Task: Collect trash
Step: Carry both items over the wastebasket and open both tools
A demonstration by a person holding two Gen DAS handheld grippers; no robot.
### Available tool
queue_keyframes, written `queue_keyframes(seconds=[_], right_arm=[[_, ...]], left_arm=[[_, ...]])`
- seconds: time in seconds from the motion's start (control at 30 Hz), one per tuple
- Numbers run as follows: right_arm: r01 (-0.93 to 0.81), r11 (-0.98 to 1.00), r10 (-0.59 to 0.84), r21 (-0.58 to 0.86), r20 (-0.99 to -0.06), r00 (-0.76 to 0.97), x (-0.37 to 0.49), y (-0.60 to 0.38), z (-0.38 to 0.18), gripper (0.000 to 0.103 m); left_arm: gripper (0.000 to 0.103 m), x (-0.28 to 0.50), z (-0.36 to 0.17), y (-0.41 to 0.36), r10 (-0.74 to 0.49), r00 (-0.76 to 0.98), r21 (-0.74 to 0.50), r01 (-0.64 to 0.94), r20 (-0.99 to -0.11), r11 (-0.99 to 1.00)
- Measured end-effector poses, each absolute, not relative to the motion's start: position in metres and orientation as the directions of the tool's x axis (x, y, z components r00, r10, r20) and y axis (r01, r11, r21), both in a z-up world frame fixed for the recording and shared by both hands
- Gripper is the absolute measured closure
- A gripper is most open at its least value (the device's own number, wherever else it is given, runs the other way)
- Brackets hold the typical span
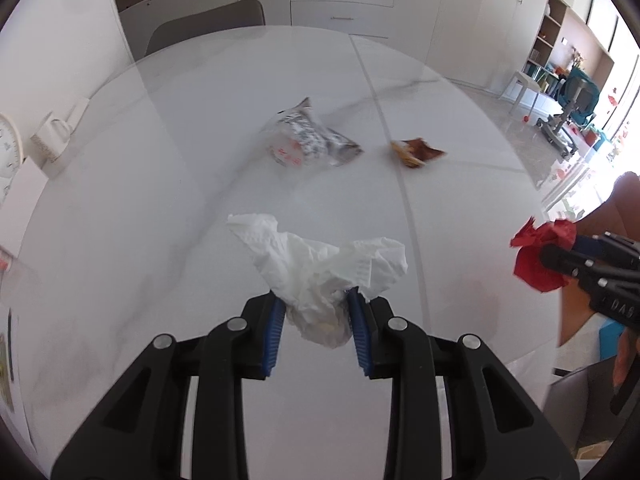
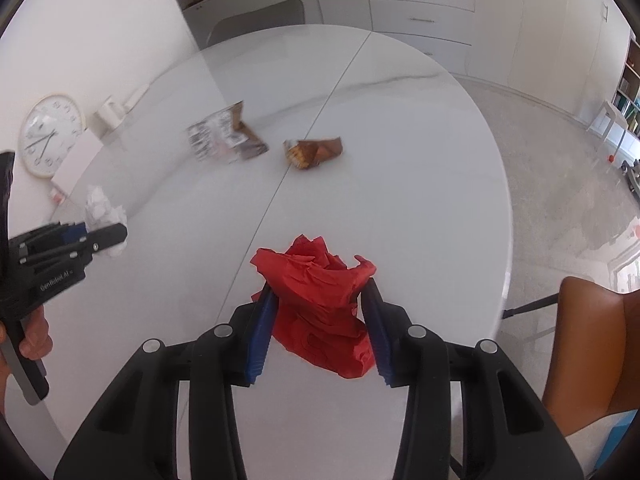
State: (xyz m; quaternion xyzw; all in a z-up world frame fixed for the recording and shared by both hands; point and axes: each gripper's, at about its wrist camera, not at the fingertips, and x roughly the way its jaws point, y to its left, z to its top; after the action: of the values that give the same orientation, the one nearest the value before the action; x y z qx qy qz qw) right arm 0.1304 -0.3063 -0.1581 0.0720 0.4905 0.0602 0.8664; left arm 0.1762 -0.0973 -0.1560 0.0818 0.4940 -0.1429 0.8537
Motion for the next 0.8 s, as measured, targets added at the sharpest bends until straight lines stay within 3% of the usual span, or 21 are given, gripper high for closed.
queue_keyframes(seconds=[0.47,0.8], right_arm=[[-0.109,0.979,0.206,0.175,-0.859,0.469,-0.032,-0.328,-0.127,0.06],[-0.197,0.959,0.269,0.202,-0.863,0.428,-0.107,-0.347,-0.139,0.059]], left_arm=[[0.073,-0.011,-0.114,-0.164,-0.291,0.38,-0.087,0.47,-0.878,0.878],[0.073,-0.093,-0.12,-0.201,-0.286,0.366,-0.101,0.449,-0.886,0.888]])
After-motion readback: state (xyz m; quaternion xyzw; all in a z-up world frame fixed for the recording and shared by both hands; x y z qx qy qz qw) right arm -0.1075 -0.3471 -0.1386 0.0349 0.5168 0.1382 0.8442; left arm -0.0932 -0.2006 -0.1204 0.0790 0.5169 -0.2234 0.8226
